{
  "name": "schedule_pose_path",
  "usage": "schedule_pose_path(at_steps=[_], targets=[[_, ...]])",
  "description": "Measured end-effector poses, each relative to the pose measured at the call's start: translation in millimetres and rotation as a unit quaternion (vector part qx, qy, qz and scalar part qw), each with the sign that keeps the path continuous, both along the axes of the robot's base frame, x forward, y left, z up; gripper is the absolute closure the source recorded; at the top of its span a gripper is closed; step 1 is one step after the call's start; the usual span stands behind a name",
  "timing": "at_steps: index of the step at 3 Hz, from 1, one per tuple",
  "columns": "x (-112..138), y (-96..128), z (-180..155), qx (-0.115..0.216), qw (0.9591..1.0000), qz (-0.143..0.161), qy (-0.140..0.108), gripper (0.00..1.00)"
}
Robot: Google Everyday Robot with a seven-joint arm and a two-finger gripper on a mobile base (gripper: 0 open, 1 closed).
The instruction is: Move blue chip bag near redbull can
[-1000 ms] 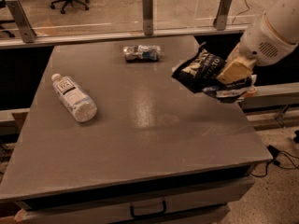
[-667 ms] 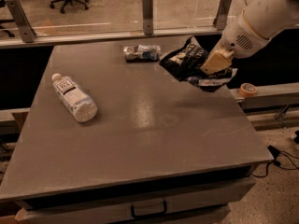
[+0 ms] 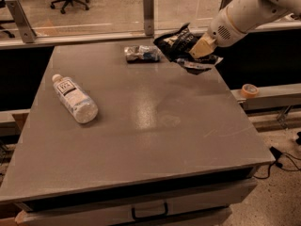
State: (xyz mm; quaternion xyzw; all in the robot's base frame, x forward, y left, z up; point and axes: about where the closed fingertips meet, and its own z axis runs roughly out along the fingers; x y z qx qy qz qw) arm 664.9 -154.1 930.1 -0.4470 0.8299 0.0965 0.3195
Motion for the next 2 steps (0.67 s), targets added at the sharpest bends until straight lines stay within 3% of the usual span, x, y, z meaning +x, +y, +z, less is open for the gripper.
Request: schedule_pose_path(at_steps=[1, 2], targets=[[26.3, -9.6, -5.4, 0.029, 0.9989, -0.035, -0.008, 1.00], [28.8, -9.6, -6.2, 0.031, 0.9988, -0.037, -0.009, 1.00]])
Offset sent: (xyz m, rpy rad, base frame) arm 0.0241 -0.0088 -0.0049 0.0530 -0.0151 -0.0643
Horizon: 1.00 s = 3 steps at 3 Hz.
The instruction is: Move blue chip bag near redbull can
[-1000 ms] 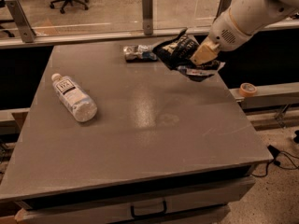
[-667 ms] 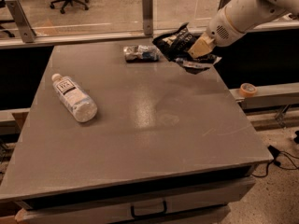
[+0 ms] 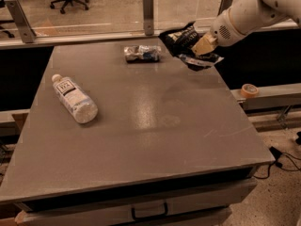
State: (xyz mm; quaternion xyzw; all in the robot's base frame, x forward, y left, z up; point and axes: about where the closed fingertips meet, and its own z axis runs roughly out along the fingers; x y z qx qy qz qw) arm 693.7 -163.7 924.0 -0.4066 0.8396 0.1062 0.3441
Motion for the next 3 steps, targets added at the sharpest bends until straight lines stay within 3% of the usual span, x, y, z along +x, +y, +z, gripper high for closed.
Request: schedule_pose_path(at_steps=[1, 3], targets=[[0.6, 2.5, -2.0, 0.002, 1.0000, 0.004, 0.002, 0.85], [9.6, 14.9, -2.3, 0.015, 0.9998, 0.006, -0.012, 0.38]])
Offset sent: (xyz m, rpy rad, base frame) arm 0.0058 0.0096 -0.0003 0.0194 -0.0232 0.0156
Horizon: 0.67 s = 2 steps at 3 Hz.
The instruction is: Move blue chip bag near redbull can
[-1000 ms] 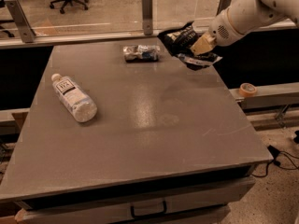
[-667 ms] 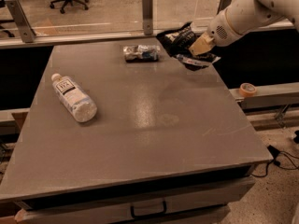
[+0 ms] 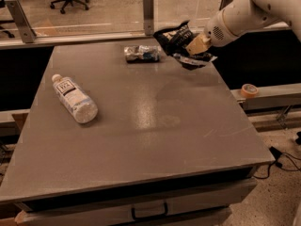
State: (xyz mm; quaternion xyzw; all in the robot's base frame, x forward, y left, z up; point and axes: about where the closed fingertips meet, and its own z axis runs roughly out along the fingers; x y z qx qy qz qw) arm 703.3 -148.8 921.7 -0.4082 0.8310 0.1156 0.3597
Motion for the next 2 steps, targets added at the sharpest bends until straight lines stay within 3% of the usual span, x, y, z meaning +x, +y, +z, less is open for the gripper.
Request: schedule_pose_path(at_steps=[1, 2], targets=[[6.4, 4.1, 3.0, 0.007, 0.9999, -0.002, -0.011, 0.15], [9.7, 1.9, 7.6, 0.007, 0.9997, -0.004, -0.022, 0.00]])
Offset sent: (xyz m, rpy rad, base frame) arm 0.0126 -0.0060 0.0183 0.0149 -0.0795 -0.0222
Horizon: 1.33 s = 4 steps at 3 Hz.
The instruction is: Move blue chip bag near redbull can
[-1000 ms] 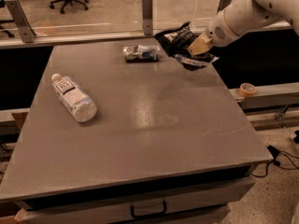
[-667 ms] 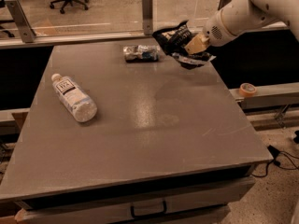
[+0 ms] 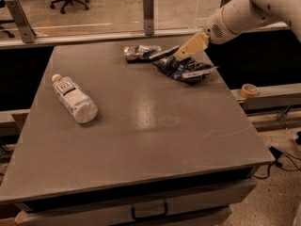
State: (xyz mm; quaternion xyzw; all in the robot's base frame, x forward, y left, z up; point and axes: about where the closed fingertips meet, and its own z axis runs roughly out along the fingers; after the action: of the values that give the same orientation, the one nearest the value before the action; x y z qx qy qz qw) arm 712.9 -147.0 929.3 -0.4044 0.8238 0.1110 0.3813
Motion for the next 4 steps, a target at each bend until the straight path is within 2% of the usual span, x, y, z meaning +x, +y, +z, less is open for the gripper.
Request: schedule_pose_path(at_steps=[1, 2, 3, 4], targets=[[-11.1, -7.4, 18.9, -0.003, 0.9998, 0.012, -0.014, 0.00], [-22.5, -36.7, 26.6, 0.010, 0.9992, 0.038, -0.004, 0.00], [-44.1, -66.0, 48.7, 0.039, 0.9962, 0.077, 0.005, 0.00], [-77.0, -100.1, 105.8, 0.050, 0.9936, 0.095, -0.035, 0.00]])
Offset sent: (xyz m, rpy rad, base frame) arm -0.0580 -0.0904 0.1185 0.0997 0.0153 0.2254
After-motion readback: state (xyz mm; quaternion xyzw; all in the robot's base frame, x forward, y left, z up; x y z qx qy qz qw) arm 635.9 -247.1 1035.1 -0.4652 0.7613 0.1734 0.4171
